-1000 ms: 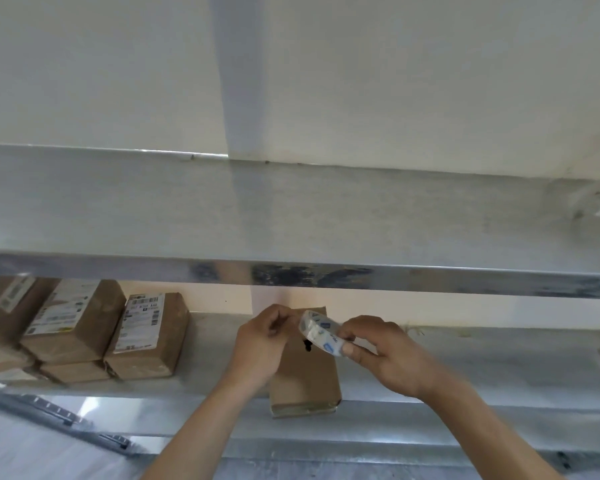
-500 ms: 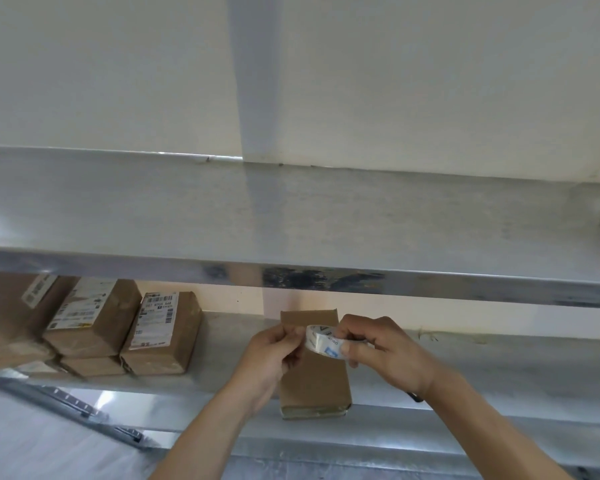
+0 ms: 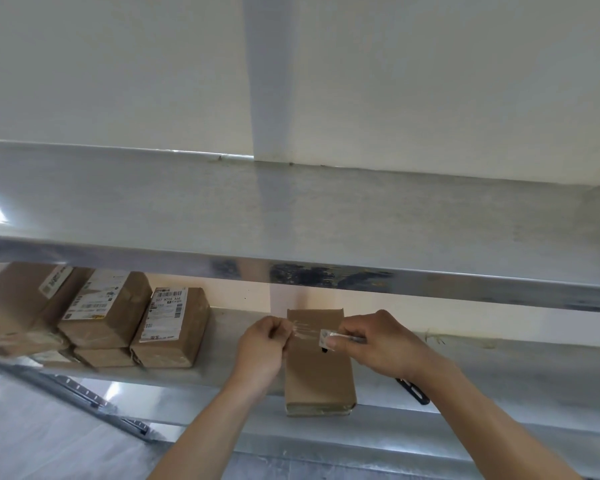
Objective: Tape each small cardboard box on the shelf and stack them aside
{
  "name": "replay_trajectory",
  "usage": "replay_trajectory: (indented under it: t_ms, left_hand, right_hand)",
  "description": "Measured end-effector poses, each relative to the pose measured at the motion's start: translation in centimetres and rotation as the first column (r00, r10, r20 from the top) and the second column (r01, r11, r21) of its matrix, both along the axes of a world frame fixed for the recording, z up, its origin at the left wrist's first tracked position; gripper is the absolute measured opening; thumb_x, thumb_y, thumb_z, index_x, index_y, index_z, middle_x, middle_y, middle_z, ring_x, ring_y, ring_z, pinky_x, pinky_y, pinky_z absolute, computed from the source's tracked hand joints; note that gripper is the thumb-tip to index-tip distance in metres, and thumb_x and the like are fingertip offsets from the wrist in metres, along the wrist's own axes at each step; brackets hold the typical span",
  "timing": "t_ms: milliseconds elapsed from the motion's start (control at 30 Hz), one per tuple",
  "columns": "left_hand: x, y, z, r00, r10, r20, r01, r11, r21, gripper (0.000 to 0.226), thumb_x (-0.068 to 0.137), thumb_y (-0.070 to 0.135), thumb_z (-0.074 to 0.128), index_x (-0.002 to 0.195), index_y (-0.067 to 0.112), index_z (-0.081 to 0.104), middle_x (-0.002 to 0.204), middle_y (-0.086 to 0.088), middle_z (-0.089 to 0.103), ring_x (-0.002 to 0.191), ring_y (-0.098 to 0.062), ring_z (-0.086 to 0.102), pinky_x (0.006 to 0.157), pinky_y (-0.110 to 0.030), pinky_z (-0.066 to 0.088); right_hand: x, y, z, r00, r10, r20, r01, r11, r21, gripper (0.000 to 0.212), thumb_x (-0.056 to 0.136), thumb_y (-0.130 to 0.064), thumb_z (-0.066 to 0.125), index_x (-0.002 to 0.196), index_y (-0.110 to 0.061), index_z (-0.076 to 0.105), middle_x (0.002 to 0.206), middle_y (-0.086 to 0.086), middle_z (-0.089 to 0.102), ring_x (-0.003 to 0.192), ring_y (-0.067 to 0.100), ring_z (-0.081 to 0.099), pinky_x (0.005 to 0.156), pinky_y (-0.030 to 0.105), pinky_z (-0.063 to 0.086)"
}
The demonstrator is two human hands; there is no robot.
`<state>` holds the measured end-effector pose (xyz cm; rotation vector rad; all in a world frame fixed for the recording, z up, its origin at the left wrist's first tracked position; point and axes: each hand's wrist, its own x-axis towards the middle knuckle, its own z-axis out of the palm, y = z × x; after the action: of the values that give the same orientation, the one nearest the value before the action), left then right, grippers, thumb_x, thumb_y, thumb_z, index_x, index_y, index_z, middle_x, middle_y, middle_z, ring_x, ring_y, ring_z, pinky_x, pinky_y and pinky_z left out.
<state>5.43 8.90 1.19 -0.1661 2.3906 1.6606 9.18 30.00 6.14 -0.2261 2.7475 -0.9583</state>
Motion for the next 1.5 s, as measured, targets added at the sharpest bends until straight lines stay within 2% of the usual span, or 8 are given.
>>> replay_trajectory:
  t_ms: [233, 367, 667, 900, 1000, 1167, 1267, 1500]
  left_hand:
    - [0.0, -0.8, -0.9, 0.983, 0.166, 0.080, -0.168, 0.986, 0.019, 0.030, 0.106, 0.021, 0.046, 0.088, 0.007, 0.066, 0.073, -0.007, 0.060, 0.066, -0.018, 0.053, 0.062, -0.028, 0.041]
    - [-0.3, -1.5, -2.3, 0.958, 0.231, 0.170, -0.235, 0.972, 0.007, 0.030, 0.106, 0.023, 0.047, 0.088, 0.009, 0.066, 0.077, -0.007, 0.061, 0.072, -0.021, 0.056, 0.073, -0.035, 0.046]
    - [-0.7, -1.0, -5.1, 0.936, 0.242, 0.254, -0.246, 0.969, -0.015, 0.031, 0.105, 0.026, 0.049, 0.083, 0.012, 0.065, 0.078, -0.005, 0.060, 0.073, -0.023, 0.054, 0.073, -0.035, 0.045]
    - [-1.0, 0.0, -6.0, 0.921, 0.246, 0.302, -0.212, 0.967, -0.141, 0.033, 0.105, 0.021, 0.048, 0.077, 0.014, 0.065, 0.077, -0.008, 0.063, 0.070, -0.024, 0.056, 0.063, -0.031, 0.040]
    - [-0.9, 0.5, -6.2, 0.915, 0.240, 0.324, -0.197, 0.967, -0.159, 0.031, 0.104, 0.016, 0.046, 0.082, 0.012, 0.067, 0.087, -0.009, 0.067, 0.071, -0.020, 0.058, 0.056, -0.028, 0.039]
    - [-1.2, 0.7, -6.3, 0.906, 0.184, 0.381, -0.130, 0.978, -0.161, 0.036, 0.102, 0.017, 0.049, 0.068, 0.008, 0.054, 0.064, -0.009, 0.048, 0.059, -0.021, 0.044, 0.058, -0.031, 0.028]
    - [-1.5, 1.0, -6.0, 0.898, 0.157, 0.411, -0.108, 0.984, -0.139, 0.033, 0.100, 0.018, 0.052, 0.073, 0.003, 0.063, 0.073, -0.015, 0.063, 0.069, -0.026, 0.057, 0.064, -0.031, 0.039]
    - [-0.8, 0.7, -5.3, 0.985, 0.136, 0.108, -0.096, 0.945, -0.312, 0.004, 0.095, 0.019, 0.061, 0.095, 0.023, 0.064, 0.092, 0.005, 0.066, 0.088, -0.018, 0.063, 0.069, -0.023, 0.046]
  right_hand:
    - [-2.1, 0.4, -0.2, 0.999, -0.046, 0.011, 0.044, 0.988, 0.149, 0.053, 0.091, -0.055, 0.062, 0.057, -0.017, 0.046, 0.057, -0.001, 0.043, 0.052, 0.013, 0.037, 0.056, 0.030, 0.029]
    - [-3.4, 1.9, -1.2, 0.994, -0.080, 0.070, 0.069, 0.987, 0.147, 0.055, 0.088, -0.051, 0.067, 0.061, -0.004, 0.057, 0.058, 0.002, 0.054, 0.052, 0.013, 0.046, 0.056, 0.027, 0.037]
    - [-4.4, 3.4, -3.3, 0.986, -0.105, 0.129, 0.076, 0.973, 0.217, 0.051, 0.087, -0.050, 0.071, 0.054, -0.016, 0.054, 0.051, -0.003, 0.055, 0.046, 0.011, 0.047, 0.053, 0.023, 0.038]
    - [-5.0, 4.0, -4.6, 0.982, -0.124, 0.142, 0.072, 0.944, 0.322, 0.053, 0.086, -0.057, 0.066, 0.070, -0.007, 0.068, 0.073, 0.008, 0.072, 0.052, 0.010, 0.052, 0.054, 0.024, 0.039]
    - [-5.1, 4.0, -5.1, 0.982, -0.110, 0.154, 0.050, 0.935, 0.351, 0.050, 0.086, -0.055, 0.065, 0.071, -0.008, 0.070, 0.068, 0.006, 0.068, 0.053, 0.011, 0.052, 0.053, 0.023, 0.038]
    - [-5.4, 3.9, -7.1, 0.973, -0.108, 0.205, 0.036, 0.944, 0.328, 0.039, 0.085, -0.054, 0.068, 0.060, -0.023, 0.067, 0.064, -0.007, 0.065, 0.056, 0.009, 0.058, 0.056, 0.026, 0.045]
    - [-5.4, 4.0, -7.6, 0.967, -0.102, 0.231, 0.039, 0.964, 0.265, 0.047, 0.088, -0.048, 0.070, 0.052, -0.021, 0.056, 0.053, -0.008, 0.053, 0.047, 0.006, 0.045, 0.055, 0.028, 0.039]
    - [-5.0, 3.6, -7.3, 0.974, -0.098, 0.203, 0.057, 0.978, 0.199, 0.048, 0.088, -0.040, 0.070, 0.047, -0.020, 0.053, 0.047, -0.007, 0.049, 0.043, 0.004, 0.042, 0.052, 0.024, 0.036]
